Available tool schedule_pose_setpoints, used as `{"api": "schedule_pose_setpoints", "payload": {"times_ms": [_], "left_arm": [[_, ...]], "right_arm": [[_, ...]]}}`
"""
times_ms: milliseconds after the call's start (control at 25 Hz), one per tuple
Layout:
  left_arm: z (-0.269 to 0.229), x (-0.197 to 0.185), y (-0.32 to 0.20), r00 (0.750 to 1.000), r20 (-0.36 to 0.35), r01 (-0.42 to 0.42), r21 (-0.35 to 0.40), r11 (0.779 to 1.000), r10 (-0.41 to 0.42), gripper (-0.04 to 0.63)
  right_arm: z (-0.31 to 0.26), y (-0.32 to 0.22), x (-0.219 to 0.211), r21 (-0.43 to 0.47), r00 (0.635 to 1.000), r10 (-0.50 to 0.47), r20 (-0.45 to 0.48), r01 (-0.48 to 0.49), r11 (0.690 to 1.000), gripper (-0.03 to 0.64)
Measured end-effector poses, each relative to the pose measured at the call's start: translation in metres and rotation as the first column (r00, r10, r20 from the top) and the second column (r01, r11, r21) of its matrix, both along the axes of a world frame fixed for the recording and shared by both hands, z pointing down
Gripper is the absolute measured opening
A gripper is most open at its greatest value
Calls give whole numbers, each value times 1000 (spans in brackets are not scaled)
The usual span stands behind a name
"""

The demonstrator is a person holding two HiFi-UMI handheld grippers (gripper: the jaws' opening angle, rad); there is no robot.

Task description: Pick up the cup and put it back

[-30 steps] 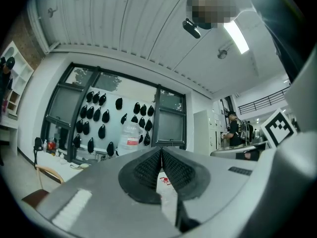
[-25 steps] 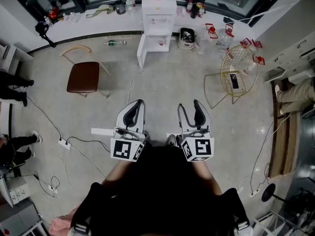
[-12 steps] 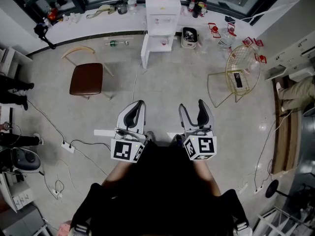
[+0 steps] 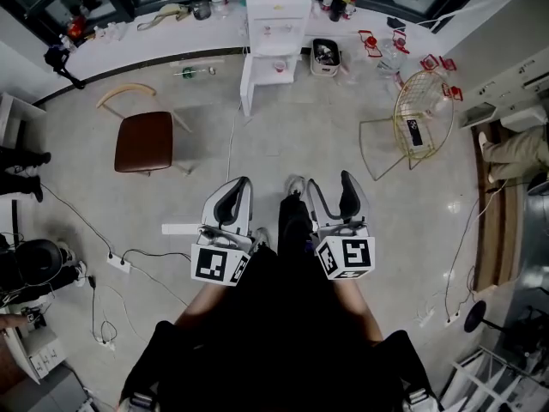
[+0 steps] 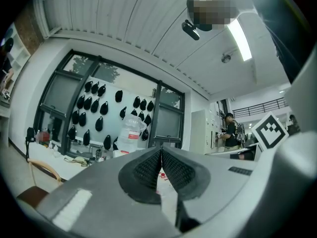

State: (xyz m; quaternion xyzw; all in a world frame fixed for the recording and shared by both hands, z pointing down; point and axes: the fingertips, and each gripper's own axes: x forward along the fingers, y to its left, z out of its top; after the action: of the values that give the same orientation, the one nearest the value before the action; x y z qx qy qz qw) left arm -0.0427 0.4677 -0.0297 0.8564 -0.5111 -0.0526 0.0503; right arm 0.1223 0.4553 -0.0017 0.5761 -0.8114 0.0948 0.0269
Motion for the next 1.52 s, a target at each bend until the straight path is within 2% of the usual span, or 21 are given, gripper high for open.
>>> {"api": "schedule_pose_setpoints", "payload": {"times_ms": [320, 680, 840, 960, 1200, 1520], "left_arm": [[22, 7, -94, 999, 20, 33, -34, 999, -32, 8], [20, 43, -262, 997, 1, 82, -24, 996, -82, 8], [21, 53, -322, 993, 17, 118, -23, 993, -118, 8], [24, 53, -353, 989, 24, 146, -16, 989, -145, 8], [51, 38, -394, 976, 43, 217, -69, 974, -214, 8], [110, 10, -457, 979, 50, 203, -114, 972, -199, 8]], "right_arm": [[24, -106, 6, -13, 999, -39, 12, 39, 999, 281], [44, -284, 28, -37, 994, -109, 10, 110, 993, 281], [61, -346, 37, -72, 989, -147, 1, 146, 987, 281], [75, -383, 38, -90, 984, -180, -4, 179, 980, 281], [106, -438, 27, -129, 976, -217, -18, 213, 969, 281], [162, -500, -6, -163, 976, -215, -35, 207, 965, 281]]}}
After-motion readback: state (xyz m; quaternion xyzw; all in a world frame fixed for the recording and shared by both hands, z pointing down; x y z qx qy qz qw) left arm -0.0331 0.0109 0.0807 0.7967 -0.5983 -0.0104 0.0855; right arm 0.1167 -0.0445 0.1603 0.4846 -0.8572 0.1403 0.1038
